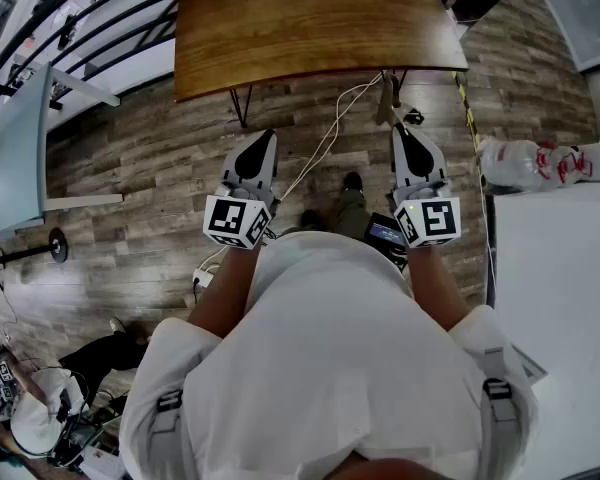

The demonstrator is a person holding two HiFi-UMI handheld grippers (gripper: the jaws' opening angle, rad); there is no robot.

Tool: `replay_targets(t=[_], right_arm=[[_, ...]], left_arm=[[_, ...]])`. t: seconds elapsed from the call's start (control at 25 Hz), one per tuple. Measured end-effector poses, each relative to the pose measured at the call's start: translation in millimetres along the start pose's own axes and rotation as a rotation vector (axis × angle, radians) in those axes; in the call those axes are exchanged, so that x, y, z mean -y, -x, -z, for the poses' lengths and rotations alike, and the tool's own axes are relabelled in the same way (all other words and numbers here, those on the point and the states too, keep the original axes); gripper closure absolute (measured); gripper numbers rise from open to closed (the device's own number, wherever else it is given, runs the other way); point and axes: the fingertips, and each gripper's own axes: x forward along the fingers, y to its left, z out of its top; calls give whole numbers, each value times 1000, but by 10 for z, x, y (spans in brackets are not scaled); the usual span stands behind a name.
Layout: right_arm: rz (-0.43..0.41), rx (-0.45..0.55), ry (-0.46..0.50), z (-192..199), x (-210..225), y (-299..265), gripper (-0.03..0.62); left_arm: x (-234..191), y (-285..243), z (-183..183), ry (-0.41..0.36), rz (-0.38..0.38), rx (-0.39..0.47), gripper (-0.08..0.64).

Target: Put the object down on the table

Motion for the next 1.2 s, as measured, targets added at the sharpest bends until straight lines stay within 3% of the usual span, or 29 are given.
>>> replay_targets(t=[0.16,1.2], right_arm=[[6,8,-13,38,74,129,568],[8,12,-64,-12,309,143,568]], left_arm=[[150,16,25,-25,15,7,541],[301,-233,49,8,140,-30,541]])
